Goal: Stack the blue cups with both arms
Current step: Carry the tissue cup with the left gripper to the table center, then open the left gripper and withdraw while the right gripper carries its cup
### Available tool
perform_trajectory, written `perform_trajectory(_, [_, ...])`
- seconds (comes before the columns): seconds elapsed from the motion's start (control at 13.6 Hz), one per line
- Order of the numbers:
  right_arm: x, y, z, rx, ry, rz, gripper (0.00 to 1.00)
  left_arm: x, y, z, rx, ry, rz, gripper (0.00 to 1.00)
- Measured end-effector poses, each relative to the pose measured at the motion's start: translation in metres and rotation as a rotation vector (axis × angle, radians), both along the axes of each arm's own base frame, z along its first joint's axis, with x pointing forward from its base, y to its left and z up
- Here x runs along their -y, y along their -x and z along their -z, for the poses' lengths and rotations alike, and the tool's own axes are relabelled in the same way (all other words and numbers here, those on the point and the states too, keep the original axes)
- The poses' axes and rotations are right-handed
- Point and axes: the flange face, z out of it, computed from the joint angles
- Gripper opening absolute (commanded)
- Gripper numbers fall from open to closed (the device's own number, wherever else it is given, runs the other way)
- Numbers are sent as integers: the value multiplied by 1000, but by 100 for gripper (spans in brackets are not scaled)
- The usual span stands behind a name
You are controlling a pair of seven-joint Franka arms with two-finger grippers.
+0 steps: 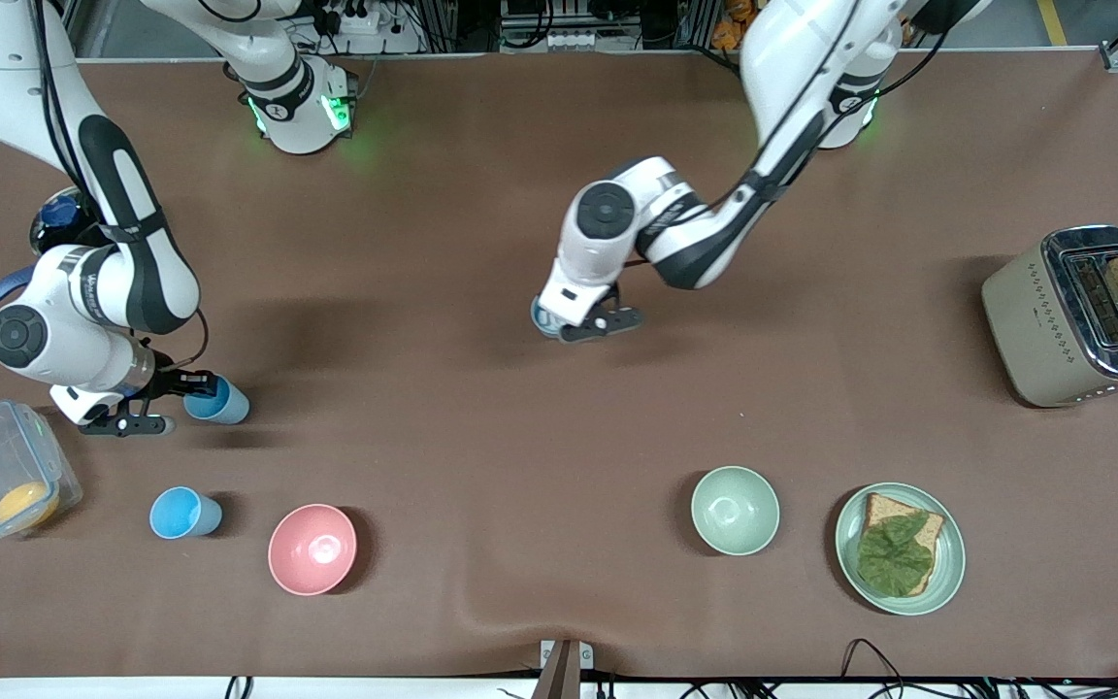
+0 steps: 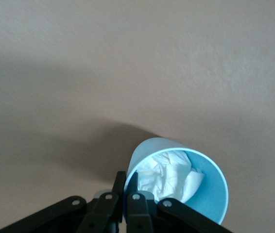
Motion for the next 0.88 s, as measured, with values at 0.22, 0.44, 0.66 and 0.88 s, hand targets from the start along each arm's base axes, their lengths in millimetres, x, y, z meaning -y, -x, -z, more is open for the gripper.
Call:
perform_trajectory(0.22, [-3,-1,-1,-4,-5,-3,0,14,3,-3,26,-4,-41,100])
perform_trajectory(0.44, [-7,-2,-3,-24,-9,-7,0,10,-17,-17,52,14,-78,100])
perform_trajectory(0.66, [-27,-10,-19,-105,-64,26,0,-7,-44,-82,103,4,-118,100])
perform_trajectory(0.88, [-56,-28,-54,-155,-109,94,0,-57,-71,-182,176,-35,-186,100])
